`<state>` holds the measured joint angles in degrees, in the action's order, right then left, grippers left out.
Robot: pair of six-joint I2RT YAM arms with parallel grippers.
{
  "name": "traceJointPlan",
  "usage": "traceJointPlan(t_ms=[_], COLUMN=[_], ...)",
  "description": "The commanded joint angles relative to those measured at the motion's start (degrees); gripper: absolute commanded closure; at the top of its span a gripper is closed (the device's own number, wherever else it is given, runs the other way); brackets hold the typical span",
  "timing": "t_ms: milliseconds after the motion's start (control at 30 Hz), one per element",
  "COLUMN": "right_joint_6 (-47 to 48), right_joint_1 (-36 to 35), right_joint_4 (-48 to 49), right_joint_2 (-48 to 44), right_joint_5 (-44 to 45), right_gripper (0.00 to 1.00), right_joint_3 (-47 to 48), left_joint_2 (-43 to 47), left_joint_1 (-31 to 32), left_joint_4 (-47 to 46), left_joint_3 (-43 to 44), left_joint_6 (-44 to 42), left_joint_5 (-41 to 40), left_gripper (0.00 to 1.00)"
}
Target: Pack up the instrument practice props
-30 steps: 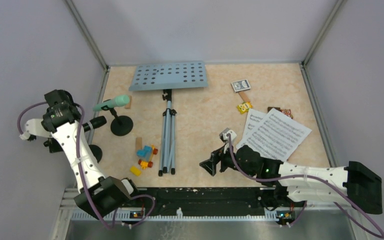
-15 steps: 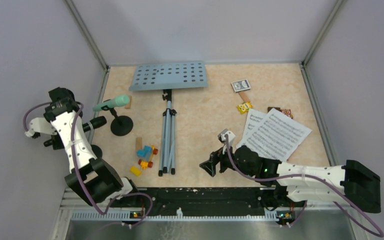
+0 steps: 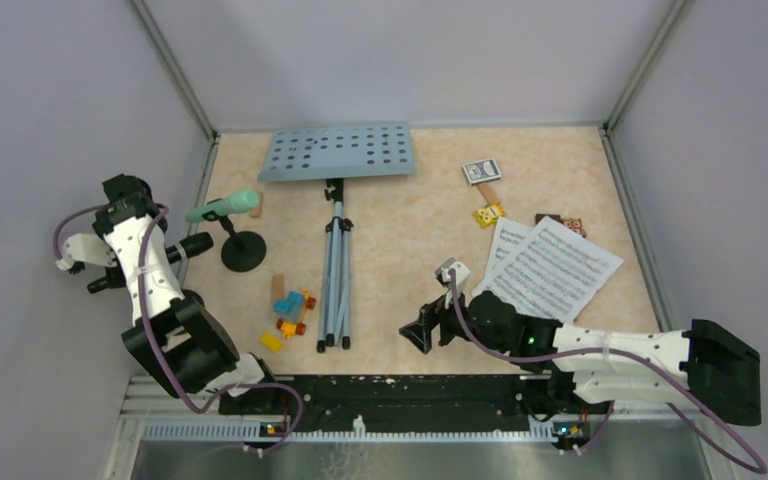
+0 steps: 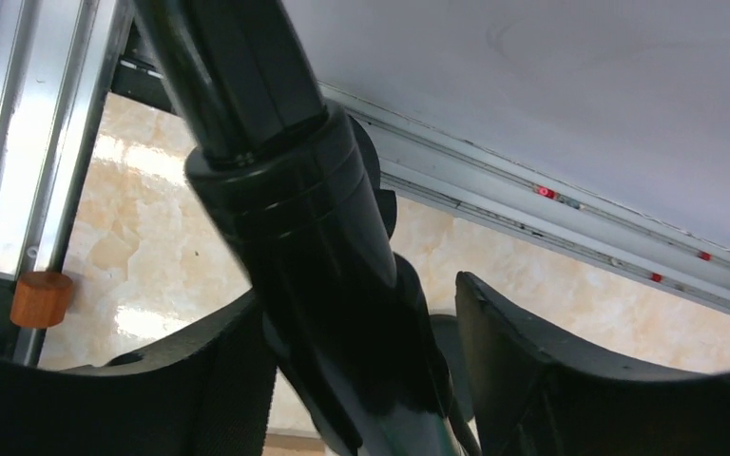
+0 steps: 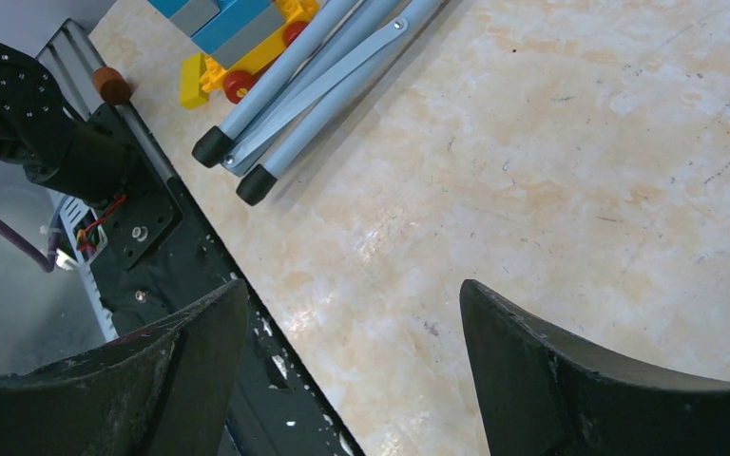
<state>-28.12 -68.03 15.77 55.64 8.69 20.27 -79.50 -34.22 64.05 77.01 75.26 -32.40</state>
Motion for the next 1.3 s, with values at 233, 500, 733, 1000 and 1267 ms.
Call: traceJointPlan(t_ms=[233, 500, 733, 1000, 1267], right_joint_6=[0.3, -0.5, -1.1, -2.6, -4.2], right_joint_1=[-0.3, -0.4, -0.3, -0.3, -0.3], right_joint_4=[0.8, 0.8, 0.4, 0.3, -0.4], right_joint_2=[0.1, -0.5, -1.9, -3.4, -4.2], right_joint_5=[0.3, 0.4, 1.0, 1.4, 2.0], right_gripper=[0.20, 0.20, 0.20, 0.20, 0.20], right_joint_3=[0.0, -0.8, -2.0, -3.4, -4.2], left_joint_2=[-0.3, 14.0, 28.5, 27.9, 22.1], left_joint_1=[-0.2, -0.2, -0.2, -0.2, 4.3], left_joint_4=[-2.6, -9.5, -15.1, -11.2, -12.9], left_joint_3=[-2.2, -9.0, -10.0, -4.7, 3.8], left_joint_6=[0.6, -9.9, -24.7, -35.7, -41.2], left_joint_5=[-4.0, -0.6, 12.7, 33.0, 48.0], left_gripper=[0.84, 1.00, 1.00, 1.00, 1.00])
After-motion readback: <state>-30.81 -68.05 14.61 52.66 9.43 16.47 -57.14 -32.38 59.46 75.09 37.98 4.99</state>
